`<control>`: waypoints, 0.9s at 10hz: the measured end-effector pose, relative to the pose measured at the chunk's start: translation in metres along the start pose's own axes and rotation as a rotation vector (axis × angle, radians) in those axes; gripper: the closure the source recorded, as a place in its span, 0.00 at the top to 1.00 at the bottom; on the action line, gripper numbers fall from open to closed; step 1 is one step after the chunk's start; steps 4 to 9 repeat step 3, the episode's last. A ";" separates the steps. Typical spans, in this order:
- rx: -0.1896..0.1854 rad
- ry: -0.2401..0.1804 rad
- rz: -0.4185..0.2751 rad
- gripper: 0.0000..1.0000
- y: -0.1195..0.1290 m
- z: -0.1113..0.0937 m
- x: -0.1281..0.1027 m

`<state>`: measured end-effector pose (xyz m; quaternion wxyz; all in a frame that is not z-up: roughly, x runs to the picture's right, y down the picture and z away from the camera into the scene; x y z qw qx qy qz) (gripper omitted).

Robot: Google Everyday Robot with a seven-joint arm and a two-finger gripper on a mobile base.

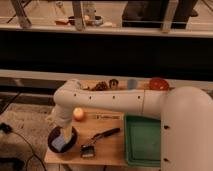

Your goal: Place sponge in purple bowl

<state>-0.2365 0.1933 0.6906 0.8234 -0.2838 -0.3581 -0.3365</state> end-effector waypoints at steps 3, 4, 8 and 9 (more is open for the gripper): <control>-0.002 0.001 0.008 0.80 -0.001 -0.006 0.003; -0.002 0.001 0.008 0.80 -0.001 -0.006 0.003; -0.002 0.001 0.008 0.80 -0.001 -0.006 0.003; -0.002 0.001 0.008 0.80 -0.001 -0.006 0.003</control>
